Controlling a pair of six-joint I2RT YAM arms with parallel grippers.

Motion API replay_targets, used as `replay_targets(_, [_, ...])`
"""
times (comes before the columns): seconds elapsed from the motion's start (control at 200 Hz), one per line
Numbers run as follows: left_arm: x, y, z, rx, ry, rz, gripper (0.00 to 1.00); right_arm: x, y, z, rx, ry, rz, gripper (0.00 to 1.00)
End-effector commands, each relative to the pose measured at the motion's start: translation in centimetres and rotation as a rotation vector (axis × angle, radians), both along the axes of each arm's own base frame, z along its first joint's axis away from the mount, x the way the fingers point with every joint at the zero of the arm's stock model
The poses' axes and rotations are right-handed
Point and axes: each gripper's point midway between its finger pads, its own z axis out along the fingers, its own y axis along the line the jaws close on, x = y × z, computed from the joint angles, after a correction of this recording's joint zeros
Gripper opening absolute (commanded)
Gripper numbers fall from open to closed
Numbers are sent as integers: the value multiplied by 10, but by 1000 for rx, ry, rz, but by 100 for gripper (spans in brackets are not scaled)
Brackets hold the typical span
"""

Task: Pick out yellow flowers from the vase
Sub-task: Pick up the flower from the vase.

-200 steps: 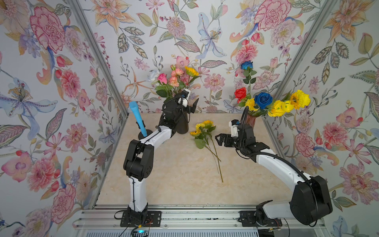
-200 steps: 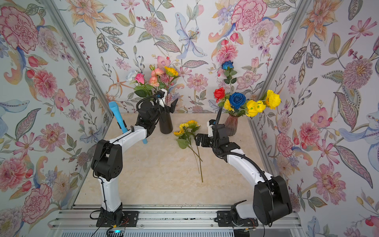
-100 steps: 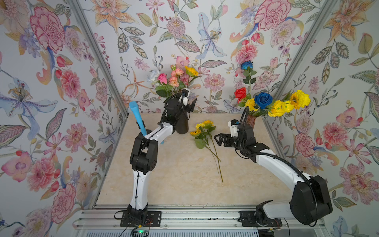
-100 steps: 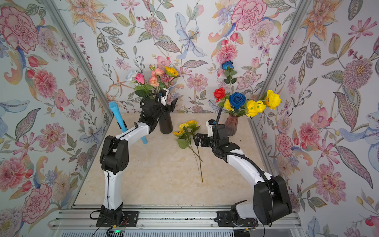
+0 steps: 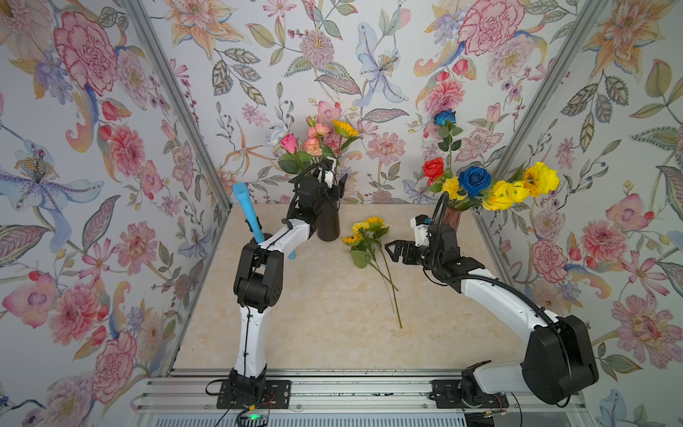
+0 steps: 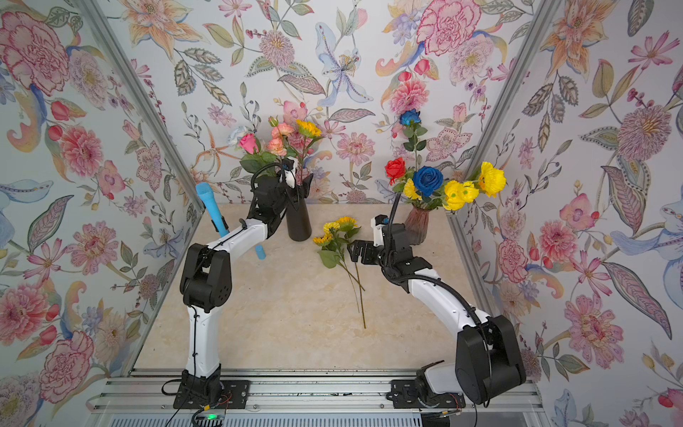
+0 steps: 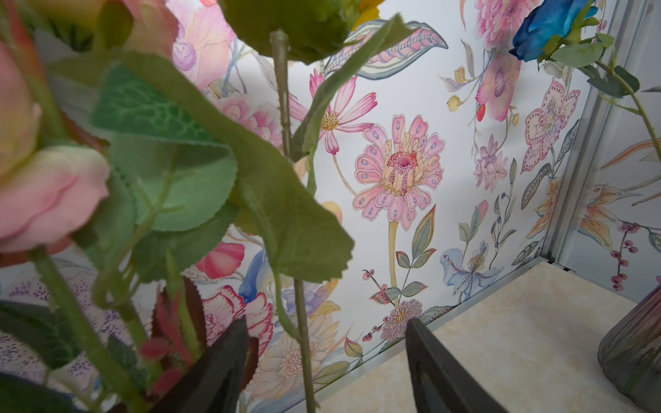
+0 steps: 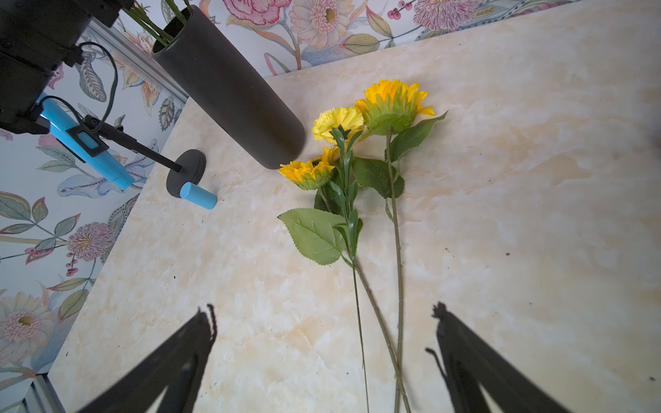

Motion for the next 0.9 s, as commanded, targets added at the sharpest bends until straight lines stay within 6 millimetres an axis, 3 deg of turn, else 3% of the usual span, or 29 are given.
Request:
replay_targets(0.0, [9,4,-2,-15,12,21,68,-1,0,-1,23,1,1,100])
replay_targets(0.22, [17,3,-3,-12,22,22,60,-3,-2,3,26,-13,-3,100])
replay_targets(0.395, [21,1,-5,-14,28,17,41,-3,0,2,30,-11,2,100])
replay_targets(0.59, [21,1,-6,-19,34,14,29,-2,0,1,29,-9,-1,100])
replay_targets(0.786, [19,1,-3,-28,34,10,0,-2,1,-2,32,-2,6,100])
replay_targets(0.896, [15,4,6,-33,21,23,0,-2,2,-3,33,2,8,100])
